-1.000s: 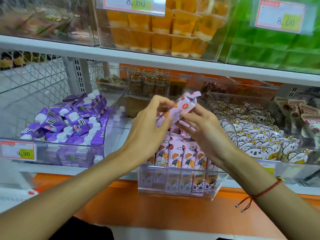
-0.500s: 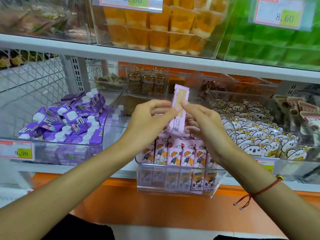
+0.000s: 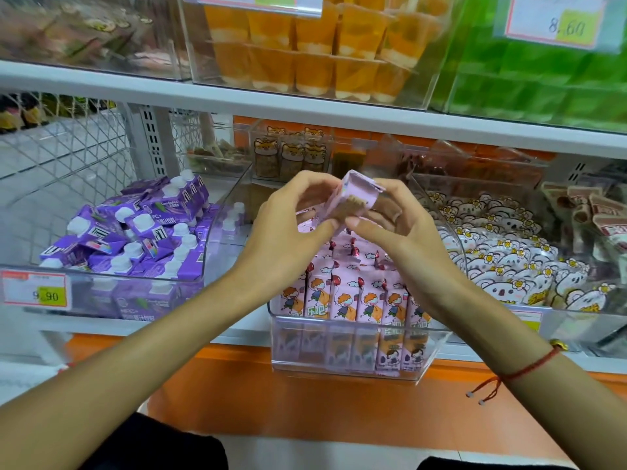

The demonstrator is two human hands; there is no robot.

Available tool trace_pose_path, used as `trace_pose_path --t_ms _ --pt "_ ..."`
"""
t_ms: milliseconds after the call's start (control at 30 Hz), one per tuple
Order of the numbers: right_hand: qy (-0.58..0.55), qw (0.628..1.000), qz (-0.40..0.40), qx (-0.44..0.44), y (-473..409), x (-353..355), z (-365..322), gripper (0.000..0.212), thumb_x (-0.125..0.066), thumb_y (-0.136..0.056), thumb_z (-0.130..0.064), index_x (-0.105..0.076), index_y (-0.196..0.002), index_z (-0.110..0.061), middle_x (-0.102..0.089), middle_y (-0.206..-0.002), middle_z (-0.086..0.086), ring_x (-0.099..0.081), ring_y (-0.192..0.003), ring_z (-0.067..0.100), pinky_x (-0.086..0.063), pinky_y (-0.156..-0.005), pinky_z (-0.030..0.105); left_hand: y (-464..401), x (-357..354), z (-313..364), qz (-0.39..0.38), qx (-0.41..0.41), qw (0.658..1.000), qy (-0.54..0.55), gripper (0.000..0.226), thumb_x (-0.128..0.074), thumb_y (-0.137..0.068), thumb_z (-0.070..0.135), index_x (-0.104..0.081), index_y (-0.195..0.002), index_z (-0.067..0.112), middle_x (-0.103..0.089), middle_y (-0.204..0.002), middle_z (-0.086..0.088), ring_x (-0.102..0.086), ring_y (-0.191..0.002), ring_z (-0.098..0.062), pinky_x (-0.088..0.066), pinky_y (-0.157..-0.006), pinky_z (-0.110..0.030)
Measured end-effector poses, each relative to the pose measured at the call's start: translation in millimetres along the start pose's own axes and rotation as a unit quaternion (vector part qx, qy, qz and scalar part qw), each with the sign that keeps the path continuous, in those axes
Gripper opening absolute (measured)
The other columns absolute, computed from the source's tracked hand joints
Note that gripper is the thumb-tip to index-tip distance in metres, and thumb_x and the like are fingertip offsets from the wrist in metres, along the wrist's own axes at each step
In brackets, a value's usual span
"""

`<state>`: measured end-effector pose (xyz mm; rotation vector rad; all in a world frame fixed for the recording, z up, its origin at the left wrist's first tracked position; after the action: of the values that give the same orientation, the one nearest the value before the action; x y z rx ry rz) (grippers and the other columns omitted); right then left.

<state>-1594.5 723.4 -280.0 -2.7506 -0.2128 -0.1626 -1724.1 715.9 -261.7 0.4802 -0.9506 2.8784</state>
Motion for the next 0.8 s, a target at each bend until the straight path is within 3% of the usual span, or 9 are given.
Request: trace_pose_path --t_ms 133,300,400,533,600,700,800 --pt "0.007 1.0 0.002 0.004 0.6 0.8 -1.1 0.043 -0.071 -0.082 -0.008 -0.054 -0.121 -0.012 -0.066 -0.118 0.005 -0.062 -0.111 0.015 -0.048 -0.098 0.031 0.9 0.1 0.2 0.003 -0.009 1.0 -0.01 0.034 -0.071 -0.083 0.008 -0.058 -0.11 0.025 -0.065 -0.109 0.012 -0.06 -0.106 -0.002 -0.046 -0.094 -0.017" --pt "0.02 0.996 0.072 -0.047 3.3 5.1 6.1 0.066 -0.075 -0.065 -0.046 -0.051 -0.117 -0.013 -0.068 -0.107 0.001 -0.07 -0.092 0.014 -0.058 -0.084 0.035 4.1 7.4 6.2 0.049 -0.02 0.996 -0.073 0.033 -0.078 -0.076 0.025 -0.061 -0.104 0.024 -0.063 -0.097 0.019 -0.06 -0.092 0.0 -0.051 -0.08 -0.018" --pt "0.006 0.995 0.091 -0.035 3.7 6.8 3.5 0.045 -0.074 -0.079 -0.028 -0.054 -0.112 -0.005 -0.072 -0.098 0.004 -0.071 -0.087 0.016 -0.059 -0.08 0.035 6.0 4.7 11.2 0.045 -0.025 0.994 -0.097 0.031 -0.078 -0.075 0.03 -0.059 -0.099 0.028 -0.06 -0.092 0.019 -0.057 -0.087 0.0 -0.05 -0.075 -0.019" --pt "-0.015 0.997 0.072 -0.011 1.8 13.1 -1.9 0.031 -0.07 -0.084 -0.02 -0.062 -0.111 -0.009 -0.073 -0.101 0.001 -0.07 -0.093 0.012 -0.056 -0.081 0.027 3.3 -5.3 6.1 -0.012 0.003 0.997 -0.071 0.029 -0.067 -0.087 0.032 -0.055 -0.112 0.024 -0.061 -0.111 0.014 -0.056 -0.106 0.0 -0.047 -0.091 -0.025" --pt "-0.005 0.999 0.051 -0.001 0.7 13.1 -5.0 0.03 -0.069 -0.085 -0.02 -0.064 -0.114 -0.014 -0.073 -0.104 -0.002 -0.069 -0.095 0.008 -0.054 -0.08 0.021 2.9 -9.9 0.0 -0.033 0.031 0.998 -0.037 0.031 -0.063 -0.09 0.031 -0.052 -0.118 0.022 -0.061 -0.116 0.012 -0.058 -0.108 0.0 -0.048 -0.091 -0.023" --pt "0.014 1.0 0.017 0.007 -0.6 6.9 -7.7 0.042 -0.066 -0.087 -0.018 -0.057 -0.129 -0.019 -0.07 -0.111 -0.006 -0.066 -0.103 0.006 -0.053 -0.085 0.019 2.8 -13.0 -5.1 -0.037 0.058 0.998 -0.006 0.042 -0.061 -0.091 0.025 -0.045 -0.13 0.021 -0.061 -0.12 0.007 -0.059 -0.107 -0.002 -0.051 -0.087 -0.02" --pt "0.015 1.0 0.009 0.001 0.1 2.1 -6.2 0.069 -0.071 -0.081 -0.01 -0.039 -0.141 -0.02 -0.063 -0.118 -0.004 -0.063 -0.105 0.005 -0.052 -0.087 0.02 0.8 -2.9 -14.3 0.024 0.11 0.988 0.105 0.044 -0.061 -0.091 0.017 -0.044 -0.132 0.015 -0.062 -0.122 -0.001 -0.063 -0.108 -0.01 -0.054 -0.09 -0.027"
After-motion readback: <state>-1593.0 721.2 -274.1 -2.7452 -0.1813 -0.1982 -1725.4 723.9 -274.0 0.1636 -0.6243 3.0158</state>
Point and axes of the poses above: each hand's wrist, its own y-axis away from the middle knuckle, its own x-axis out of the back of the hand, z = x × y, the point moved 10 cm from there along -y, towards the middle knuckle
